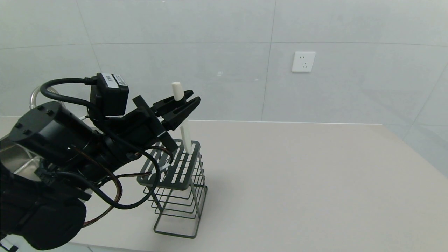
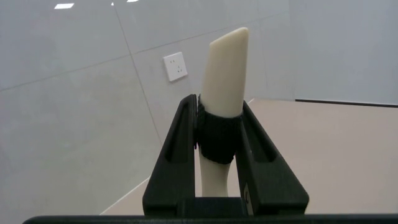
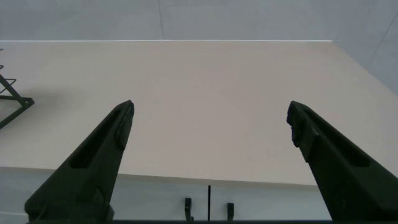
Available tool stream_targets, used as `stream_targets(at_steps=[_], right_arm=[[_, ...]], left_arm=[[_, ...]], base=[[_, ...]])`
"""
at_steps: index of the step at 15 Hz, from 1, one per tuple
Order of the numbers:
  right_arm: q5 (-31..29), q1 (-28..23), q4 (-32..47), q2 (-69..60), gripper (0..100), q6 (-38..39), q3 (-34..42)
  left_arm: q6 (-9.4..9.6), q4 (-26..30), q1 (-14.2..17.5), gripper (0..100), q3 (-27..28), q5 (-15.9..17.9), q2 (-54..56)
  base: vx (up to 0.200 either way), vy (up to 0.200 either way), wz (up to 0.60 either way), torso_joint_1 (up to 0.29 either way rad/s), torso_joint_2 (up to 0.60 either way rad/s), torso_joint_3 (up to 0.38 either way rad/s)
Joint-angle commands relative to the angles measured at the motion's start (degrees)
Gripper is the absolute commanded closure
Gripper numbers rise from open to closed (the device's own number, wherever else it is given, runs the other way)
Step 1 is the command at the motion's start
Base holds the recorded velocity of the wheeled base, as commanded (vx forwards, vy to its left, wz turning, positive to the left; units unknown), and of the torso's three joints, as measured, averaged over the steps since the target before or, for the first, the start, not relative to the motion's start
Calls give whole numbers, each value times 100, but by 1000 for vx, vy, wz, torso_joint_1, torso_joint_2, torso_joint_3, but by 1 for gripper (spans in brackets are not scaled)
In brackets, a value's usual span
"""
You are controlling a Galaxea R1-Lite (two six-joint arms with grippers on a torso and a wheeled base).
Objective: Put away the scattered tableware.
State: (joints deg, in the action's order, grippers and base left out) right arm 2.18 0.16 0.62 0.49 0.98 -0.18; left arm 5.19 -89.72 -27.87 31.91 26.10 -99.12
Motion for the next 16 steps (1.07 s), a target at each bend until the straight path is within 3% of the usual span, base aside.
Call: stream_targets(at_steps=[1,16], right_arm=[[2,2,-1,13,0,-1,1],[2,2,-1,13,0,-1,1]], left_arm=[[-1,-1,1,100,-1,0,-19],[-1,16,27,100,-282,0,-134]], base=[[0,0,0,0,0,0],[0,0,0,0,0,0]])
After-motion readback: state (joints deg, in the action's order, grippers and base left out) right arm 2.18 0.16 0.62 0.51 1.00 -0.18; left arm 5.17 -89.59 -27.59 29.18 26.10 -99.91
